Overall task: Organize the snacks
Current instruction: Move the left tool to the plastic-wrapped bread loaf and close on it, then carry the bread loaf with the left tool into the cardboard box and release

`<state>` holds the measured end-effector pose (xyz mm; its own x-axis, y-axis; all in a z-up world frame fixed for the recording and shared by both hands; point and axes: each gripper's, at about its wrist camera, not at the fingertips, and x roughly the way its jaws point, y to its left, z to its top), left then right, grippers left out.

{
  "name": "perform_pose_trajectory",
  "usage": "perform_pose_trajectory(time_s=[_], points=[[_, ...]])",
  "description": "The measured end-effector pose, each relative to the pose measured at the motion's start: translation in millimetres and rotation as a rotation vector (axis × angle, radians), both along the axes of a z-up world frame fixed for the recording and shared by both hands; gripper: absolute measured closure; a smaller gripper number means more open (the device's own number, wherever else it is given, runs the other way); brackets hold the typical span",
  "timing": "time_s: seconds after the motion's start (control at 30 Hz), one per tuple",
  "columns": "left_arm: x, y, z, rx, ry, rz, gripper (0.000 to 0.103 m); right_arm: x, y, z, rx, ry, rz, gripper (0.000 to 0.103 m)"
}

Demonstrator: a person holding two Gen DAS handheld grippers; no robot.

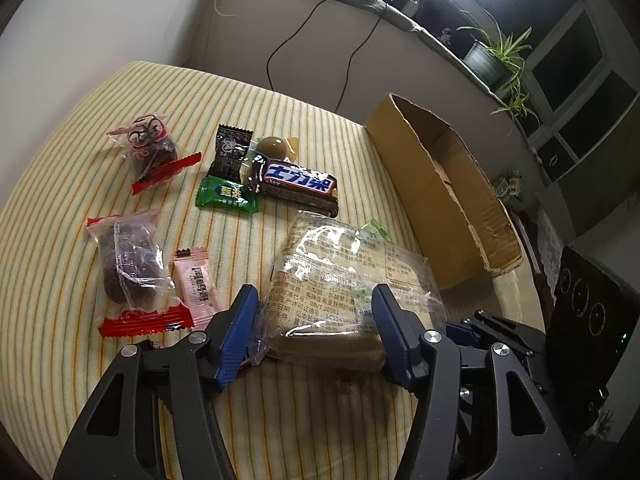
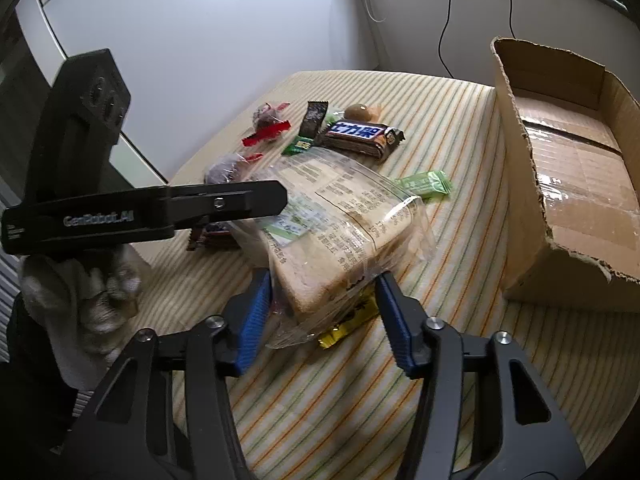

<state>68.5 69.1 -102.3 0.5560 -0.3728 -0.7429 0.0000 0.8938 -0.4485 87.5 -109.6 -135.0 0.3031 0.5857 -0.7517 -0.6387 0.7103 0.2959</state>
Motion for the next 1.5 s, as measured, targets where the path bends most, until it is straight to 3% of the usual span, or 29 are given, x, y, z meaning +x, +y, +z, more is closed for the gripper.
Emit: perform_pose_trajectory(time_s=[0.27,0.67,1.13,1.5], points=[[-9.1,-9.5,9.3,0.025,-0.030,0.001,0.046,-3.4,1.2,4.6,-0.006,-0.035,0.004,0.051],[-12.6,-23.4,45.1,0.040,-0.128,-0.001,0.047,-6.8,-11.9,39.0,0.030,-0.116,0.011,0.051],[27.6,-87.4,68.7,0.035,-0.207,-0.084,0.047,10.8,-75.3,73.9,0.023,-0.207,-0.061,0.051],[65.0,-142.4,60.7,0.022,-0.196,-0.136,0.047,45.6,-127.3,75.5,-0.031,-0.231,-0.095,0.051]])
